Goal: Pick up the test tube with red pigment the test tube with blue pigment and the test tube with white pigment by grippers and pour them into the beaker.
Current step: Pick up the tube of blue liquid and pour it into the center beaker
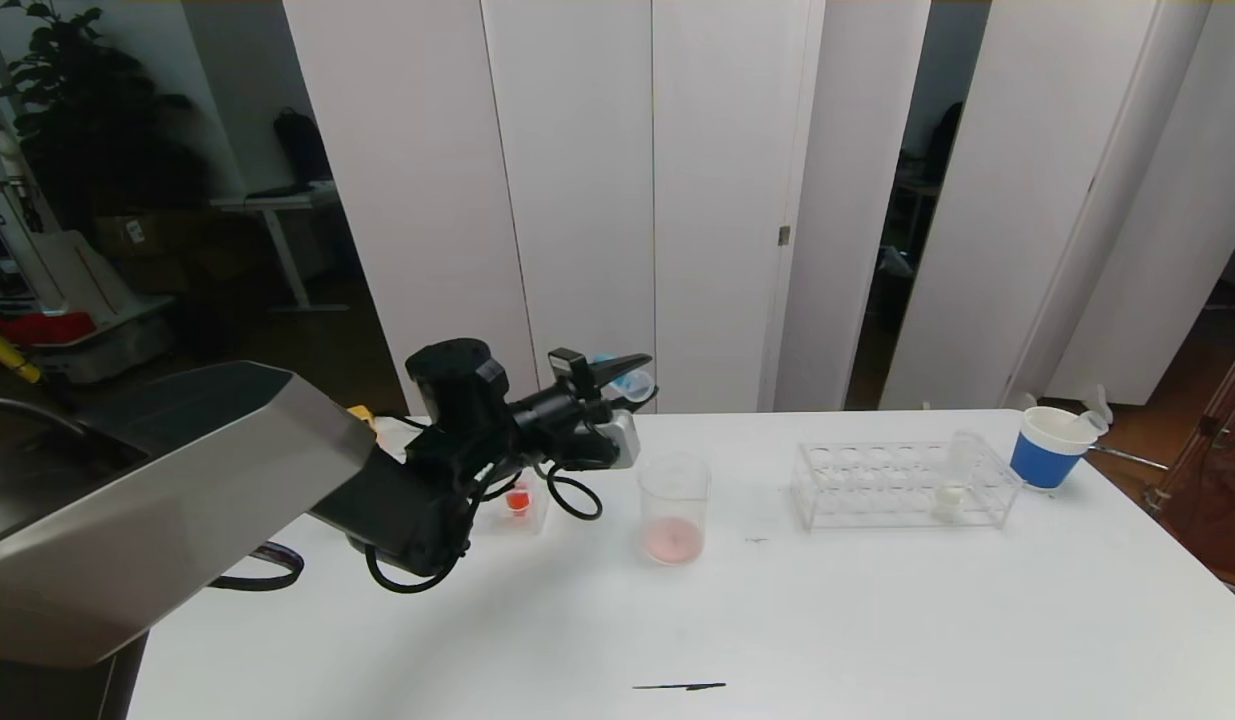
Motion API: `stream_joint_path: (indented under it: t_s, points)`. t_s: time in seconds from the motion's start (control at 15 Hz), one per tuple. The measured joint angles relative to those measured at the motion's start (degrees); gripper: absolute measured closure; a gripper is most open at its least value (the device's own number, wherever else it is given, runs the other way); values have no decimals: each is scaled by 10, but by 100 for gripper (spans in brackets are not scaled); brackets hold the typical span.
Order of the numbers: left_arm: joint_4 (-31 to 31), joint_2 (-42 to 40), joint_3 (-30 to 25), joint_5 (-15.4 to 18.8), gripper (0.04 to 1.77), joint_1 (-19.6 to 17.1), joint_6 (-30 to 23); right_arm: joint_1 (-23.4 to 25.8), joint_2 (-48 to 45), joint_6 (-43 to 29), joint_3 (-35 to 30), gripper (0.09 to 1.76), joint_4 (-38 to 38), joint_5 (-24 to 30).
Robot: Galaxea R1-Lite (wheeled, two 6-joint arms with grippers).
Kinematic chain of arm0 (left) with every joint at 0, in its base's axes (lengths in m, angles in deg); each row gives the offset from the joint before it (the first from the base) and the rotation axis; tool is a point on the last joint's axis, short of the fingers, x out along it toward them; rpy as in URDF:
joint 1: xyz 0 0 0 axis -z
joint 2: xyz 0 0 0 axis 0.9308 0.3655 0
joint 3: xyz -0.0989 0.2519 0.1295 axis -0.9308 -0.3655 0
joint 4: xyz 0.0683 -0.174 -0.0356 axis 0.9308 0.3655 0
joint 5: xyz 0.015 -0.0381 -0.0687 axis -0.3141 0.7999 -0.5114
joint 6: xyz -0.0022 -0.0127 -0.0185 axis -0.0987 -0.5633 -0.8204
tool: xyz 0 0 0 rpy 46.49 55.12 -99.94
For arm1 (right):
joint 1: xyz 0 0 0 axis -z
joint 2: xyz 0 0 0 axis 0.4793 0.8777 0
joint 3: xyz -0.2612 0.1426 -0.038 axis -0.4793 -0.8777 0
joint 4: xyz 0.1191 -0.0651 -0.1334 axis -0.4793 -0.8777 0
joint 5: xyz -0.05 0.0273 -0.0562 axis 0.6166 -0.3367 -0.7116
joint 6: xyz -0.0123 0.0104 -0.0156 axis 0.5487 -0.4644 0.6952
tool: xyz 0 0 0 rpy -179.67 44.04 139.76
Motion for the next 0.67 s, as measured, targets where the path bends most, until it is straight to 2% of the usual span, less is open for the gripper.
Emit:
stream_joint_path:
  t_s: [0.27, 0.67]
  points:
    - [-60, 16, -7, -17, 123, 1, 33, 0, 0, 0, 0, 10, 0, 0]
    - [-62, 39, 0, -21, 123, 7, 39, 0, 0, 0, 0, 10, 0, 0]
